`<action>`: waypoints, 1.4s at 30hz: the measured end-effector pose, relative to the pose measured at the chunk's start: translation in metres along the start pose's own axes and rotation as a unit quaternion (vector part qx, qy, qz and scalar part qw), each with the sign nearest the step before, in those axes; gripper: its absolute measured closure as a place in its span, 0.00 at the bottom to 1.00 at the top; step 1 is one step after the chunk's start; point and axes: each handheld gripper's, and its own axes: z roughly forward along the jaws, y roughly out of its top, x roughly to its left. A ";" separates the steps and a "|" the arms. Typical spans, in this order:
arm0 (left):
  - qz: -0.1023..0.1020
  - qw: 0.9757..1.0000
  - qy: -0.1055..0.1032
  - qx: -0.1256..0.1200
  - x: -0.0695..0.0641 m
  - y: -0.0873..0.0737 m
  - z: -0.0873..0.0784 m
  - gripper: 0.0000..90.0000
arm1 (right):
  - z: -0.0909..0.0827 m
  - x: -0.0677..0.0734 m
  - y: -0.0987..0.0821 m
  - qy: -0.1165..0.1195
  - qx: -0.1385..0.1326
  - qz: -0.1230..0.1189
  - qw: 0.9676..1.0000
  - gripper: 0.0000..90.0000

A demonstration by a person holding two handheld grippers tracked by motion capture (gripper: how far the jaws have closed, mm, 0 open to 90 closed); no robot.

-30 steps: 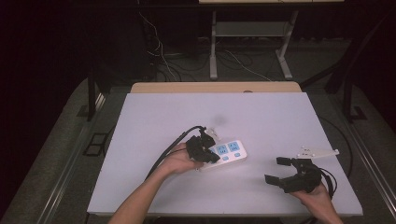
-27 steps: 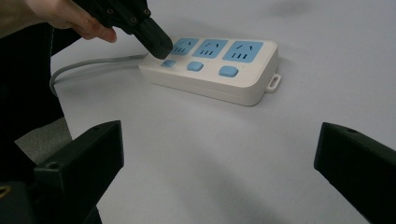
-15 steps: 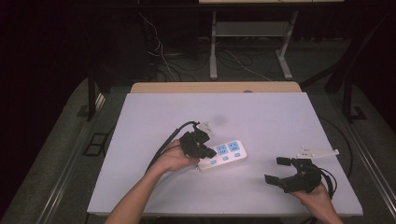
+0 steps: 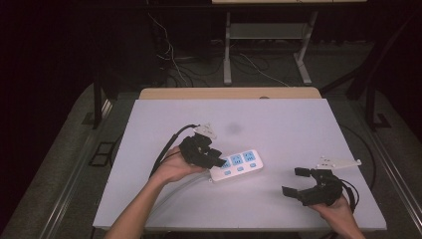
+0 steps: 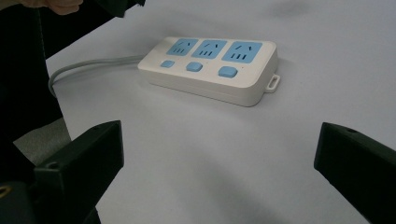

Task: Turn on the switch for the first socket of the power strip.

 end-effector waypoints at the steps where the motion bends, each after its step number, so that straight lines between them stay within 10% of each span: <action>1: 0.001 1.000 0.000 -0.004 0.001 -0.001 -0.003 0.58 | 0.000 0.000 0.000 0.000 0.000 0.000 1.000 0.01; 16: -0.036 0.997 0.035 -0.059 0.002 -0.023 -0.033 0.02 | 0.000 0.000 0.000 -0.002 -0.001 0.001 1.000 0.01; 42: -0.086 0.987 0.091 -0.097 -0.002 -0.088 -0.065 0.00 | 0.001 0.000 0.000 -0.003 0.000 0.001 1.000 0.01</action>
